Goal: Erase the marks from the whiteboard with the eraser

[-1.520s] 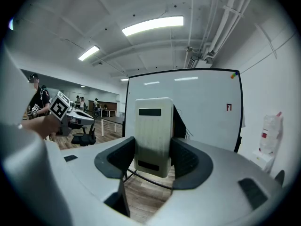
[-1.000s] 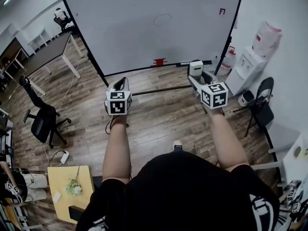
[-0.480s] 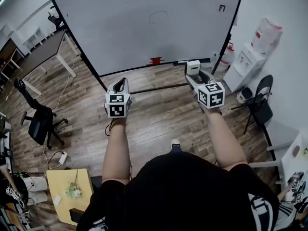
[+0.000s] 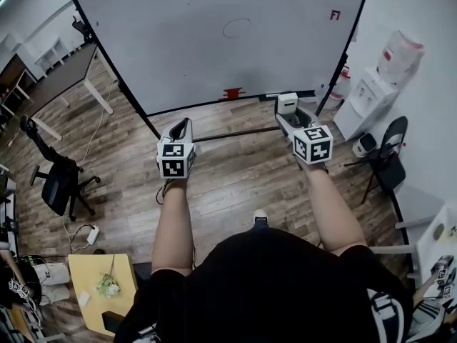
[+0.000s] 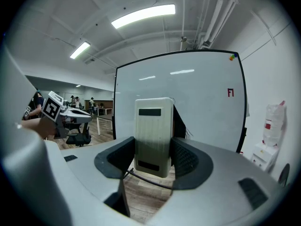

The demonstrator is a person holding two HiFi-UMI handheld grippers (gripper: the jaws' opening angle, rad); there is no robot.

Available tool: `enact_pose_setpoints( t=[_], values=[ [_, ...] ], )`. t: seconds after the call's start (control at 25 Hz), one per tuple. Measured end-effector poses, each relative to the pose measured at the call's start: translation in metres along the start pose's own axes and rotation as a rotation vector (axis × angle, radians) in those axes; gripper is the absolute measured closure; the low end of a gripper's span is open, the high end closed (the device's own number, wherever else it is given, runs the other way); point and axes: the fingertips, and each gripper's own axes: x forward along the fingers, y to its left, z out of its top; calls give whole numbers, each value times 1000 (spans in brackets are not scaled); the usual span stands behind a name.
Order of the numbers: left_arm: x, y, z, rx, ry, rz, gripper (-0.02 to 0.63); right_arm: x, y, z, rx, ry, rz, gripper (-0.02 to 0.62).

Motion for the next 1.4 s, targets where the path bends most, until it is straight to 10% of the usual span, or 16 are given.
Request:
enact_pose_setpoints(
  t=[1.4],
  values=[
    [135, -1, 20, -27, 41, -5, 594, 120, -97, 0, 19, 60, 122, 360]
  ],
)
